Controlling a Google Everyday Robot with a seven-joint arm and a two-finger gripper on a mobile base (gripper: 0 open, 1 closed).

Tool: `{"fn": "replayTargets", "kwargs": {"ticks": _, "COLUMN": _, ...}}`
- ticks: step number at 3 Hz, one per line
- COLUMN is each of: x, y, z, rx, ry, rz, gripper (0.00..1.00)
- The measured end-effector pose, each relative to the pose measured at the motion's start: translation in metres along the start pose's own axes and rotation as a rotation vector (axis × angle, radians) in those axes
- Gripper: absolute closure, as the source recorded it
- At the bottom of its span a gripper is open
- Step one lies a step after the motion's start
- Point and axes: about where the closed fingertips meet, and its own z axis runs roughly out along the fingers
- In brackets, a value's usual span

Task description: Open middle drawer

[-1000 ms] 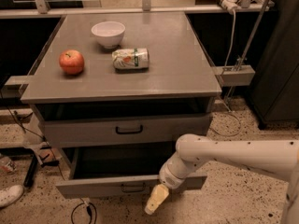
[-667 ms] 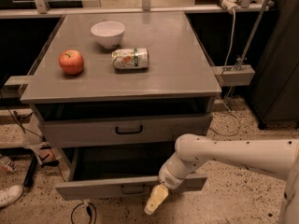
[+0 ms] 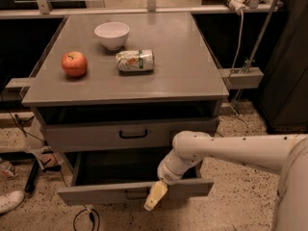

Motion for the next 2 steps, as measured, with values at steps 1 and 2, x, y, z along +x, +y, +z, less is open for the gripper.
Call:
{"fn": "replayTargets", "kwargs": {"ticks": 1, "x": -0.002, "y": -0.012, "z": 0.01, "rx": 0.009, "ry": 0.01, "rz": 0.009, "gripper": 0.0}}
{"fn": "replayTargets", "kwargs": {"ticks": 2, "x": 0.019, "y": -0.005, "z": 0.033, "rx": -0.025, "ry": 0.049, "rz": 0.068, "gripper": 0.0}}
